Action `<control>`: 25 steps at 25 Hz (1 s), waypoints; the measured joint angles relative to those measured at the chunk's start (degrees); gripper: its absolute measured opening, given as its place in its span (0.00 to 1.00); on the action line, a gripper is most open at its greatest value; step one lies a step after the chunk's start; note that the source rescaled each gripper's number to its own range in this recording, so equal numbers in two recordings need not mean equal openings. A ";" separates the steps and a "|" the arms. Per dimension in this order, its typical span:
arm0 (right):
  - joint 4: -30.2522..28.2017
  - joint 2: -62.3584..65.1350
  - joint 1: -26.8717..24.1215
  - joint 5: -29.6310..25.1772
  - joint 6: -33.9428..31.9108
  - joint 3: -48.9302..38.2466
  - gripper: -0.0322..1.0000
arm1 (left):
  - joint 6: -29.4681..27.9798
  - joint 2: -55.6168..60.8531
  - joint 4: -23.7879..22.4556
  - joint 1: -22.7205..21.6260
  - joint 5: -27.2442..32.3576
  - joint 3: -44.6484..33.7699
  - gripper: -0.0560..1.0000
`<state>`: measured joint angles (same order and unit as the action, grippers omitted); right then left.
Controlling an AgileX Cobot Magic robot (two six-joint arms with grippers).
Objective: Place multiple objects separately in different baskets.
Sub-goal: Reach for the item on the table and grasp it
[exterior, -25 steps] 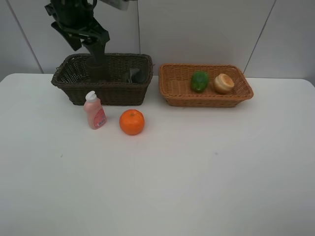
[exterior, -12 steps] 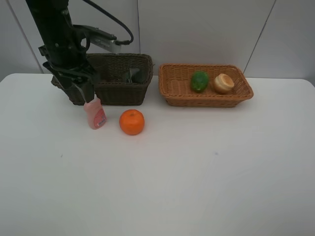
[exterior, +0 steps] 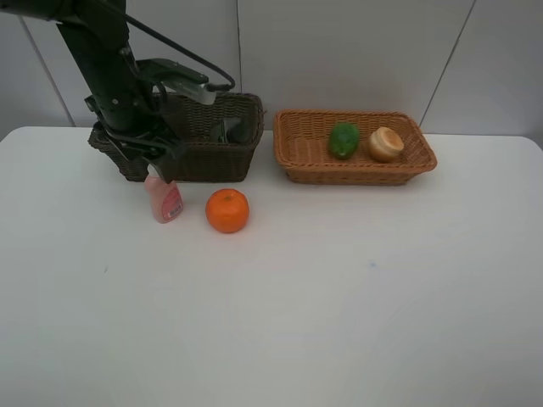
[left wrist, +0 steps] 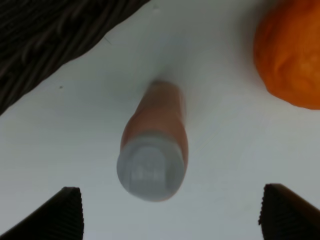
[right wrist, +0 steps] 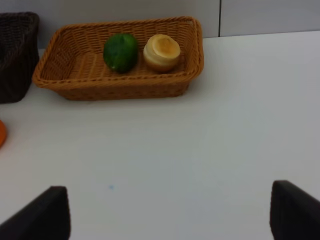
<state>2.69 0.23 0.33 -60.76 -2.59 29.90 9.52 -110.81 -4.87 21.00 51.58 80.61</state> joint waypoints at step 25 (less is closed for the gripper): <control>0.00 0.00 0.00 0.00 0.00 0.00 0.83 | 0.00 -7.08 -0.12 0.00 -5.90 0.00 0.93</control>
<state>2.69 0.23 0.33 -60.76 -2.59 29.90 9.52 -117.89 -4.99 21.00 45.68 80.61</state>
